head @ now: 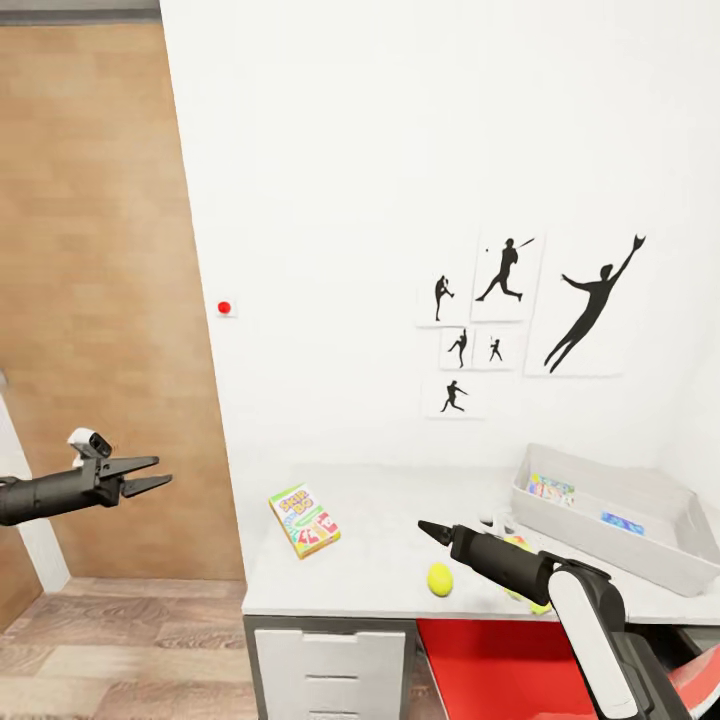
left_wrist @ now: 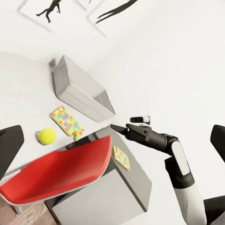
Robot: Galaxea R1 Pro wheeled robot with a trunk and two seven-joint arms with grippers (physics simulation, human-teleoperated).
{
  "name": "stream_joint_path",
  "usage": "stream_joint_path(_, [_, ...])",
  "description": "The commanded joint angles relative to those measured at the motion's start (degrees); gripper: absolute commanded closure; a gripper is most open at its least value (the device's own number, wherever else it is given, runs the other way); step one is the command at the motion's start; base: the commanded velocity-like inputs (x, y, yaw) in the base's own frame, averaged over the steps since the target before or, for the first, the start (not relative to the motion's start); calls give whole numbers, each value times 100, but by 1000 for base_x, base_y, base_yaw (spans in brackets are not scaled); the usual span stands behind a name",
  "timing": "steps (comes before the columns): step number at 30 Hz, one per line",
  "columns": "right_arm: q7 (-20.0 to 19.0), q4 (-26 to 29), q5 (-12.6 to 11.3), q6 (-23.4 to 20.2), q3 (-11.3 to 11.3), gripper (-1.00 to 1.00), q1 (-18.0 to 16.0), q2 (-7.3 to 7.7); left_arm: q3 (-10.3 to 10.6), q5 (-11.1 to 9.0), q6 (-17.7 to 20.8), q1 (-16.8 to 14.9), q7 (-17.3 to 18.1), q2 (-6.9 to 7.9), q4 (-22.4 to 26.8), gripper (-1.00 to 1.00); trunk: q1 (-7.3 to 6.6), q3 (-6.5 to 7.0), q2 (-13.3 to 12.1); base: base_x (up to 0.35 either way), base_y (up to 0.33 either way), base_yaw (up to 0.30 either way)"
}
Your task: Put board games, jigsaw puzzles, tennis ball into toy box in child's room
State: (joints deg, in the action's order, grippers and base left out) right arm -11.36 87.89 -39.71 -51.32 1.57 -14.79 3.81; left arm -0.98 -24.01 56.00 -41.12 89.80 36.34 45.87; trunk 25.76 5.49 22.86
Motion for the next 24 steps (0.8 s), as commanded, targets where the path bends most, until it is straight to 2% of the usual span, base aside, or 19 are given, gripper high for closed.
stream_joint_path(1, [-50, 1, 43, -27, 10, -100, -4, 0, 3, -1, 61, -2, 20, 1, -14, -100, 2, -12, 6, -1, 144, 116])
stream_joint_path(10, [-46, 1, 43, -27, 10, -100, -6, -2, 1, 1, 56, -2, 20, -2, -33, -100, 2, -92, 6, 54, 138, 97])
stream_joint_path(24, [-49, 9, 44, -19, 13, -100, -7, 0, 2, 1, 52, -2, 20, 0, -36, -100, 2, -186, 6, 51, 19, 58])
